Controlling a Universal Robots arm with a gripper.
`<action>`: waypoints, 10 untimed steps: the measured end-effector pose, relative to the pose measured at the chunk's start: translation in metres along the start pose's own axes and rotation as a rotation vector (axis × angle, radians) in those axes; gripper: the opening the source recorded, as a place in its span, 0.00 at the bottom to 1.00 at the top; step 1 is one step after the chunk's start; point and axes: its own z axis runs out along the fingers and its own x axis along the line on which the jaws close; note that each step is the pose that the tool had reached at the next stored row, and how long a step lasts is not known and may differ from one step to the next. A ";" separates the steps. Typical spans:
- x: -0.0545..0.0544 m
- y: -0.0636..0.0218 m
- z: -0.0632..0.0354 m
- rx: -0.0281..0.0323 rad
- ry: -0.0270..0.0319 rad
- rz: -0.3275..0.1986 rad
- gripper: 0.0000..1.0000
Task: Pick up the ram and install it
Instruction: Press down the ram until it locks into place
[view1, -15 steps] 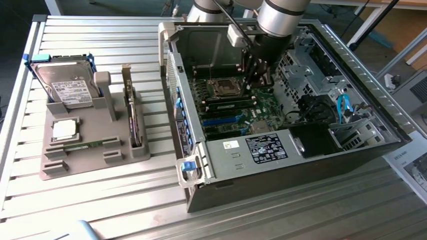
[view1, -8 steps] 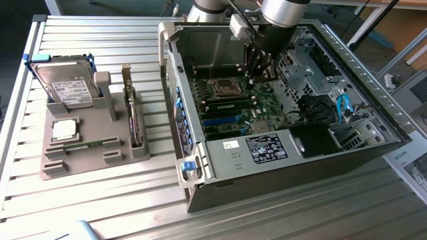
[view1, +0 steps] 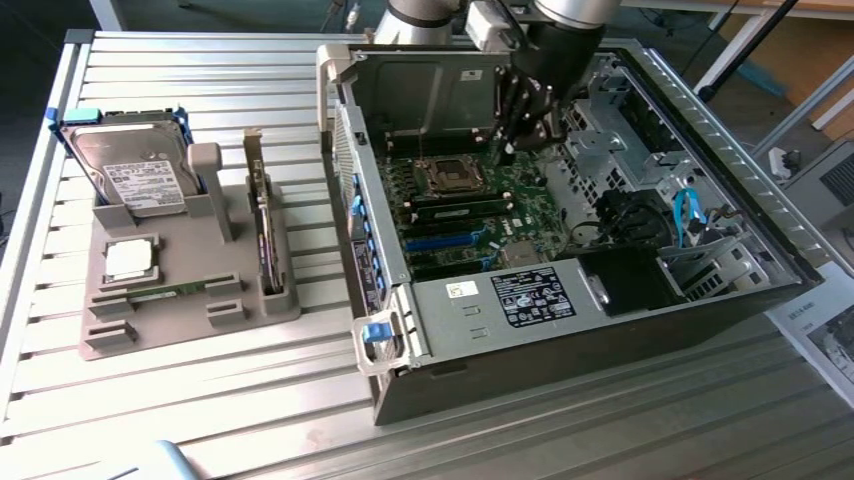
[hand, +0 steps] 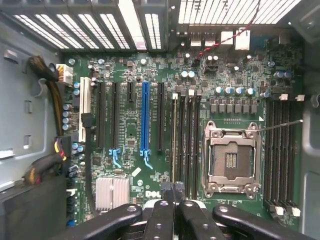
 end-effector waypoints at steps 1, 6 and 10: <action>0.000 0.0001 -0.0041 -0.0001 0.0022 0.000 0.10; 0.001 0.0007 -0.0194 -0.0003 0.0125 0.000 0.10; 0.002 0.0012 -0.0338 0.0001 0.0189 0.001 0.10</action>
